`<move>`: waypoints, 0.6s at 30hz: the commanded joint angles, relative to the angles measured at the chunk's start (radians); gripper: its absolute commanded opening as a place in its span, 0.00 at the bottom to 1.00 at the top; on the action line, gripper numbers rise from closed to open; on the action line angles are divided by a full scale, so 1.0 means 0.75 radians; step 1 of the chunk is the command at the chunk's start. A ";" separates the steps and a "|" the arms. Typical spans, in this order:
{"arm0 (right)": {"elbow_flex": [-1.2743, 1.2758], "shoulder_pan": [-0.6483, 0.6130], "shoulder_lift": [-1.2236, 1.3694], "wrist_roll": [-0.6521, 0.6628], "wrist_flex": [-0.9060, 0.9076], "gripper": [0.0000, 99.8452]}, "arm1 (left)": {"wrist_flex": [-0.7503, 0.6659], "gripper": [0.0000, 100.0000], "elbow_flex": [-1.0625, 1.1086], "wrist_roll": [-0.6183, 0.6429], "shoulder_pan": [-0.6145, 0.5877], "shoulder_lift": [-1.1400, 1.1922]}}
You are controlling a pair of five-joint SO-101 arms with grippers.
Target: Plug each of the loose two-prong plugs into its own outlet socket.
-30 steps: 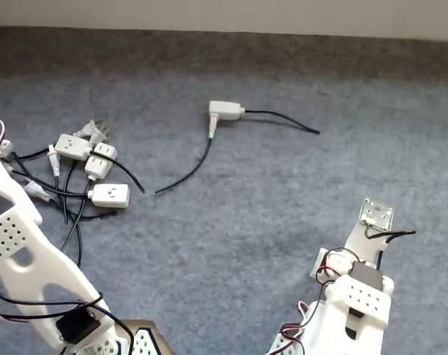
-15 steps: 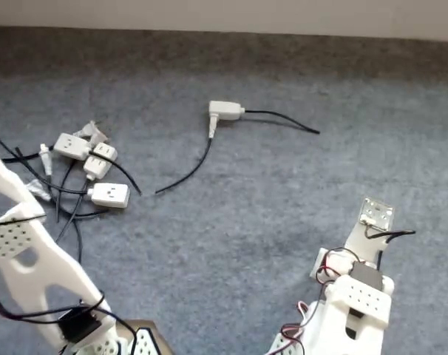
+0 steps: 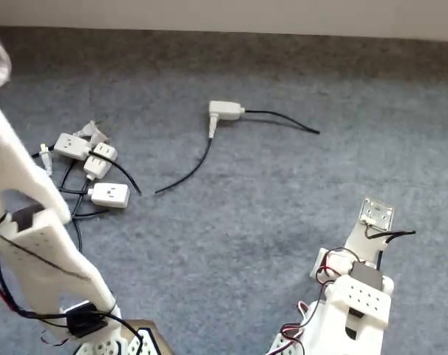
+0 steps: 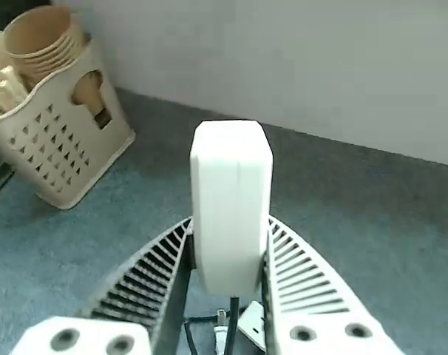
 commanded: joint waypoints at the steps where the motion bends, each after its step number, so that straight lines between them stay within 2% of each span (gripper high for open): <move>1: -0.001 -0.007 -0.003 0.014 -0.030 0.01 | 0.041 0.02 0.077 -0.039 0.107 -0.206; 7: -0.003 -0.005 -0.003 0.014 -0.030 0.01 | 0.043 0.03 0.539 -0.153 0.355 -0.533; 14: -0.009 0.028 -0.003 0.012 -0.030 0.01 | 0.031 0.02 1.409 -0.274 0.811 -1.057; 18: -0.013 0.087 -0.003 0.012 -0.032 0.01 | -0.096 0.02 1.855 -0.270 1.014 -1.255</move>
